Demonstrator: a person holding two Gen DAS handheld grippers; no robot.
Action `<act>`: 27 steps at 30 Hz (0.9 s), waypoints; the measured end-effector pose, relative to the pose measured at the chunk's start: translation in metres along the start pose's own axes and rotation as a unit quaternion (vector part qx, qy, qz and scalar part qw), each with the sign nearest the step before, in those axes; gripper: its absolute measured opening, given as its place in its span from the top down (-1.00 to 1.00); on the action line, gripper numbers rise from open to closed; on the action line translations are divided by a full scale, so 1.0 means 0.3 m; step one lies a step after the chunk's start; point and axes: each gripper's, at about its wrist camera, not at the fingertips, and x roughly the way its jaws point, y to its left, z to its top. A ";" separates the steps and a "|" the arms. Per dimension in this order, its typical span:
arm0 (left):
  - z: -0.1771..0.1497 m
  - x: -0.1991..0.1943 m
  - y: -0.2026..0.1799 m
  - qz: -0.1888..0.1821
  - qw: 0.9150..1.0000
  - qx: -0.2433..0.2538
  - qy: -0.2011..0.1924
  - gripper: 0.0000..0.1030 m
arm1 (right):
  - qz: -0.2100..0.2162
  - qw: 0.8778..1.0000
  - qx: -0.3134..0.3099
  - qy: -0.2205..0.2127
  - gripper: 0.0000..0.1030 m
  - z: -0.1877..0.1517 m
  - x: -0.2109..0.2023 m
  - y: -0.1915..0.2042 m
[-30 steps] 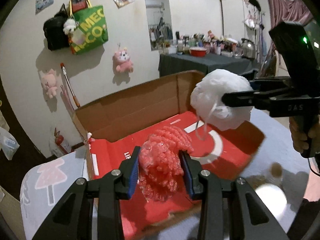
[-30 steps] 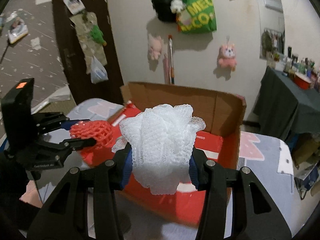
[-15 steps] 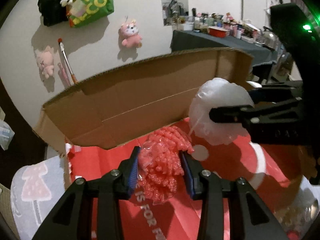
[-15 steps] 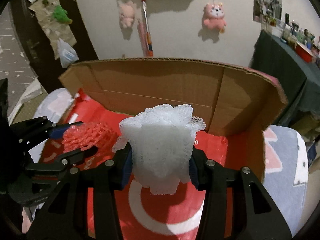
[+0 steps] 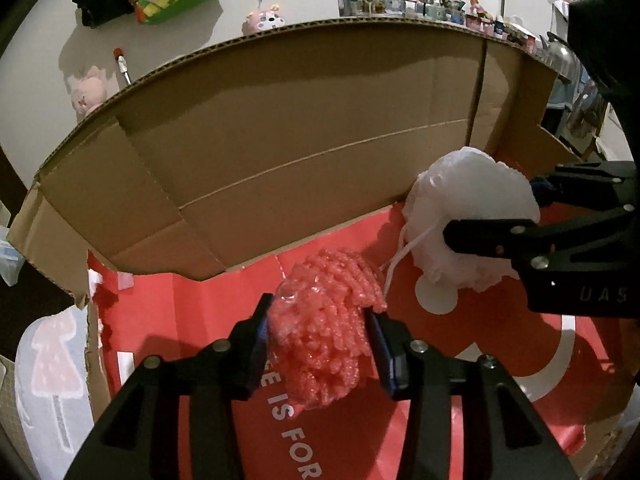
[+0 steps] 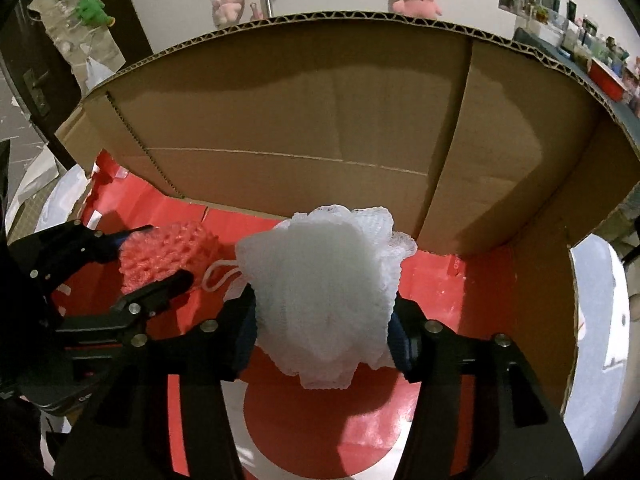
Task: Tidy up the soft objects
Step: 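Carry the scrubber and bath puff into the red-lined box and open both tools, then withdraw both tools from the box back toward the remaining items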
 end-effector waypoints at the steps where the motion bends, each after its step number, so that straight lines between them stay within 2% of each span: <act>1: -0.001 -0.001 -0.004 0.002 1.000 0.002 0.000 0.10 | -0.001 1.000 -0.001 0.001 -0.09 0.000 0.000 0.002; 9: -0.014 -0.009 -0.020 0.005 1.000 0.001 0.001 0.00 | -0.003 1.000 0.004 0.005 -0.19 0.000 -0.022 0.018; 20: -0.021 -0.055 -0.002 0.001 1.000 -0.022 -0.006 -0.39 | 0.013 1.000 0.023 0.009 -0.36 -0.008 -0.027 -0.020; 27: -0.032 -0.168 0.007 -0.010 0.998 -0.039 -0.042 -0.65 | 0.012 1.000 0.022 -0.003 -0.50 0.003 -0.068 -0.022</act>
